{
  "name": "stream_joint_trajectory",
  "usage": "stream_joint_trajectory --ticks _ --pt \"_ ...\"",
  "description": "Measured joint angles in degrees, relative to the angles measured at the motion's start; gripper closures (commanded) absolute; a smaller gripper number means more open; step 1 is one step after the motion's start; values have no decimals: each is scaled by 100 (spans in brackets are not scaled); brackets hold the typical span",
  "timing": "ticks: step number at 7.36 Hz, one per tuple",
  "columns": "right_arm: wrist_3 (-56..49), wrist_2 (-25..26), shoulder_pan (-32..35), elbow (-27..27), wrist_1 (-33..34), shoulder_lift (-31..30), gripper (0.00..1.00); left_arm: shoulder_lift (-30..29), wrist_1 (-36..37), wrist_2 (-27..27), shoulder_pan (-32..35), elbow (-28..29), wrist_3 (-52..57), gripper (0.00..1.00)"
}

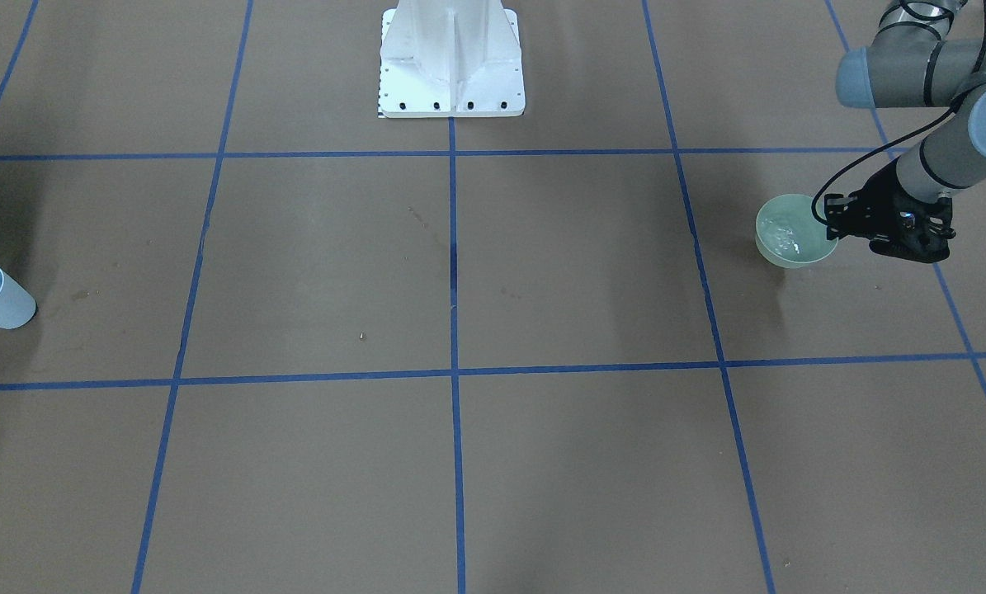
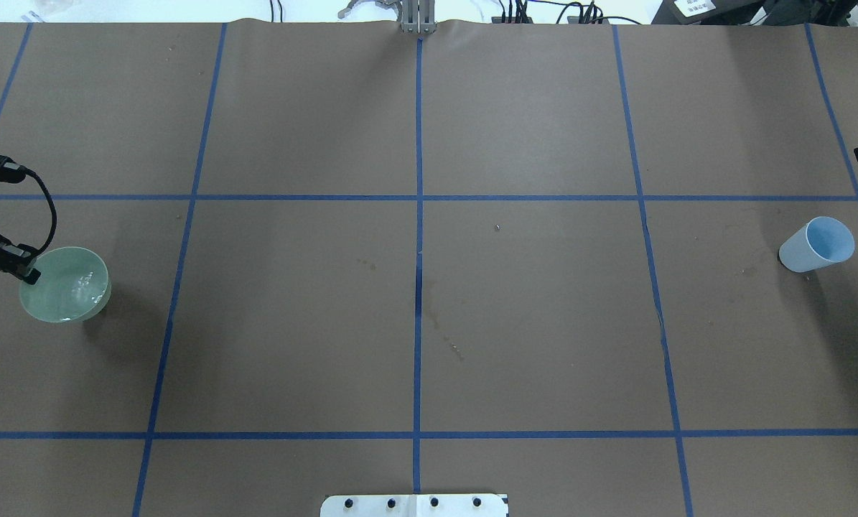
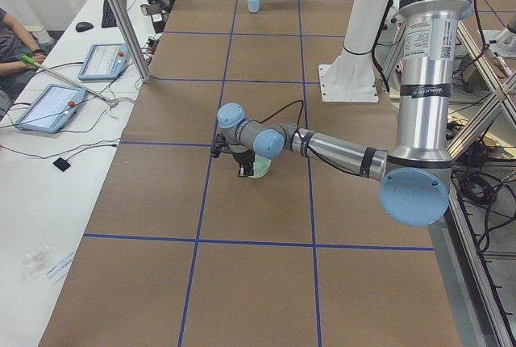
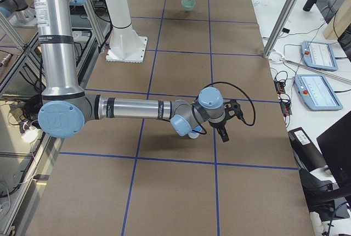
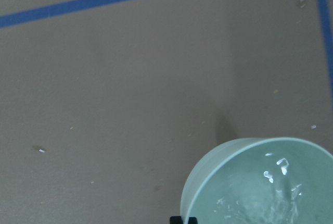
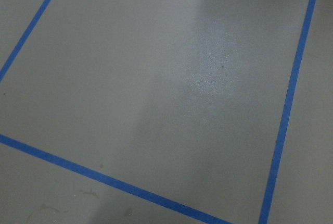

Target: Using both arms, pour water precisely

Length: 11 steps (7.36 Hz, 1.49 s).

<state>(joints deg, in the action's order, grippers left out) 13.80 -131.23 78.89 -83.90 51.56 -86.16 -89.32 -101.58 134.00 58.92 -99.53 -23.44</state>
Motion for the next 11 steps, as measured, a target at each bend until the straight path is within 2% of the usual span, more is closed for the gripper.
stream_joint_trajectory --ticks 2,5,7,8,9,11 --pt "5 11 -5 -15 3 0 1 80 -490 335 220 477 140 100" --pt "9 18 -5 -60 3 -13 1 66 -621 428 324 683 190 100" --pt "9 21 -4 -67 3 -23 1 25 -626 426 330 760 200 35" --pt "9 22 0 -71 3 -25 1 14 -629 422 330 776 204 12" --pt "9 21 5 -72 3 -23 1 7 -632 417 343 772 207 1" --pt "3 8 46 -74 38 -21 1 -13 -624 433 654 719 327 1"
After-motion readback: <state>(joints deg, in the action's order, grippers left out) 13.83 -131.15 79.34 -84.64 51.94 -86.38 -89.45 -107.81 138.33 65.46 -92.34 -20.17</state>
